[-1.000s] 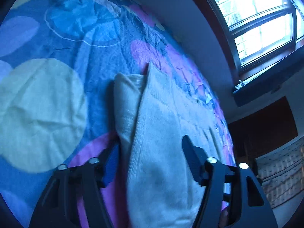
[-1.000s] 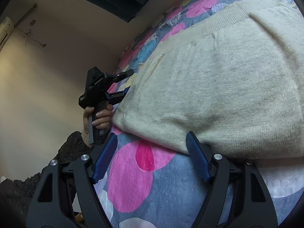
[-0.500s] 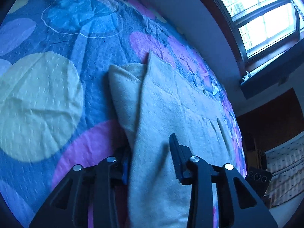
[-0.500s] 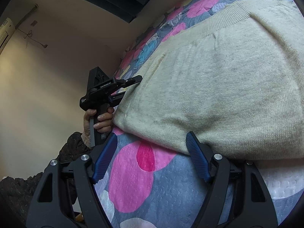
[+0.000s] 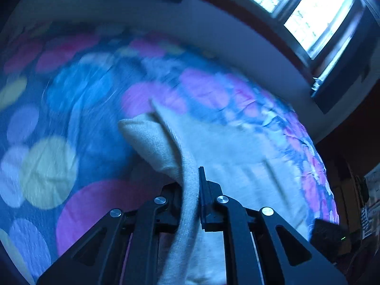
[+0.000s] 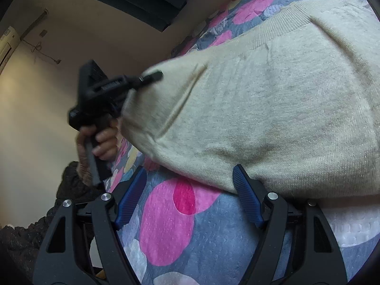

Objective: Fold small clothes

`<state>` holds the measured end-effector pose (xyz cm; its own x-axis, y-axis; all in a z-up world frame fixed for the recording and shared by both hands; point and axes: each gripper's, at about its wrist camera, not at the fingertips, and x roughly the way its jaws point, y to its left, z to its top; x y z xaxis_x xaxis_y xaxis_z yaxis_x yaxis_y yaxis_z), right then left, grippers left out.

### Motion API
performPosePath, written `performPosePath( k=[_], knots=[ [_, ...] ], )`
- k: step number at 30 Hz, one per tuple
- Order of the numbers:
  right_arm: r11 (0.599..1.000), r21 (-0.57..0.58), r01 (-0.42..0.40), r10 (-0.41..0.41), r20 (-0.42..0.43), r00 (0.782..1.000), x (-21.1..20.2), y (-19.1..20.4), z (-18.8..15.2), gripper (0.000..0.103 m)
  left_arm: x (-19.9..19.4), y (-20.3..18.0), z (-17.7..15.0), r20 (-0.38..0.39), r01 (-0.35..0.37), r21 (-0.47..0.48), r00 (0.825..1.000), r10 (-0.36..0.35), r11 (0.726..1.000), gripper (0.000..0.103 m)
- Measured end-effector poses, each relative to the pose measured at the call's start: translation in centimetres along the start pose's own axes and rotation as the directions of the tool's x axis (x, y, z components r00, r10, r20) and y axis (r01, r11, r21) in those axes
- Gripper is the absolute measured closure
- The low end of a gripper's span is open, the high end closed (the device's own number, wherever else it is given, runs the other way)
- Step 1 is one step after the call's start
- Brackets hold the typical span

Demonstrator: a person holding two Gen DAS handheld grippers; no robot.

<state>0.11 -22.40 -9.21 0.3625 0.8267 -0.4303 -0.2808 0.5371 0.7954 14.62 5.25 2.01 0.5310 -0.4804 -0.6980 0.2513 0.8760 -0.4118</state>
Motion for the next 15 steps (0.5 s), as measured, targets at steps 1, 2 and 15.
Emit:
performPosePath(
  k=[1, 2, 15],
  knots=[
    [1.0, 0.006, 0.002, -0.002, 0.001, 1.0, -0.1, 0.0, 0.0, 0.028, -0.1, -1.1, 0.4, 0.0, 0.0, 0.016, 1.0, 0.0, 1.0, 0.093],
    [1.0, 0.014, 0.008, -0.008, 0.0, 1.0, -0.3, 0.0, 0.0, 0.028, -0.1, -3.0, 1.1, 0.0, -0.001, 0.04, 1.0, 0.001, 0.999, 0.093],
    [0.995, 0.062, 0.076, -0.076, 0.002, 0.997, -6.8, -2.8, -0.7, 0.028, 10.4, -18.3, -2.1, -0.095, -0.111, 0.23, 0.986, 0.136, 0.967, 0.094]
  ],
)
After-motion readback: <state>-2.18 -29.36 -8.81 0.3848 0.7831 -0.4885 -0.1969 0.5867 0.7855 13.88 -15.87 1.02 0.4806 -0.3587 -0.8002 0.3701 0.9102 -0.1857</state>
